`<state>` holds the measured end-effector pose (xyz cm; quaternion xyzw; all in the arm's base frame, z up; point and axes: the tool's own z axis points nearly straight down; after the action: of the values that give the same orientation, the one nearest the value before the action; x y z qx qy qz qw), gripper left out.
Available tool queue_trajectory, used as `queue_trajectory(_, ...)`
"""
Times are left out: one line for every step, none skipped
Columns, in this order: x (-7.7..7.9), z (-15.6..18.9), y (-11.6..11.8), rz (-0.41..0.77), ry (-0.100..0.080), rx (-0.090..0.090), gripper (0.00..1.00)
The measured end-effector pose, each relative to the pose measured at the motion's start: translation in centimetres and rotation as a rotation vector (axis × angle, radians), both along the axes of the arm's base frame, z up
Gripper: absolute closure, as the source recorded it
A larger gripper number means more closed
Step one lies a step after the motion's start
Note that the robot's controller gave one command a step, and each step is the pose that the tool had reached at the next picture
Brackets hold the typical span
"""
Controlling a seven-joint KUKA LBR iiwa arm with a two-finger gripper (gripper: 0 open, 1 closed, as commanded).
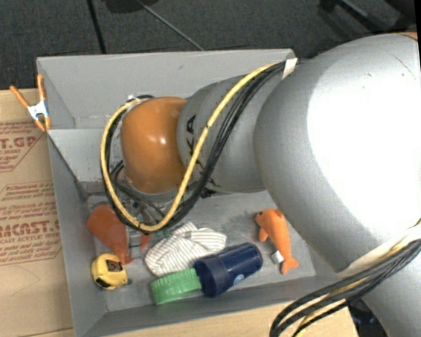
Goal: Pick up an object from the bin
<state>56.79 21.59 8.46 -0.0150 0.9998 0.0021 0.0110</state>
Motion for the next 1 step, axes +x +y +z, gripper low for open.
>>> queue_trajectory(0.03,5.37,0.56,0.011,0.019,-0.005,1.00)
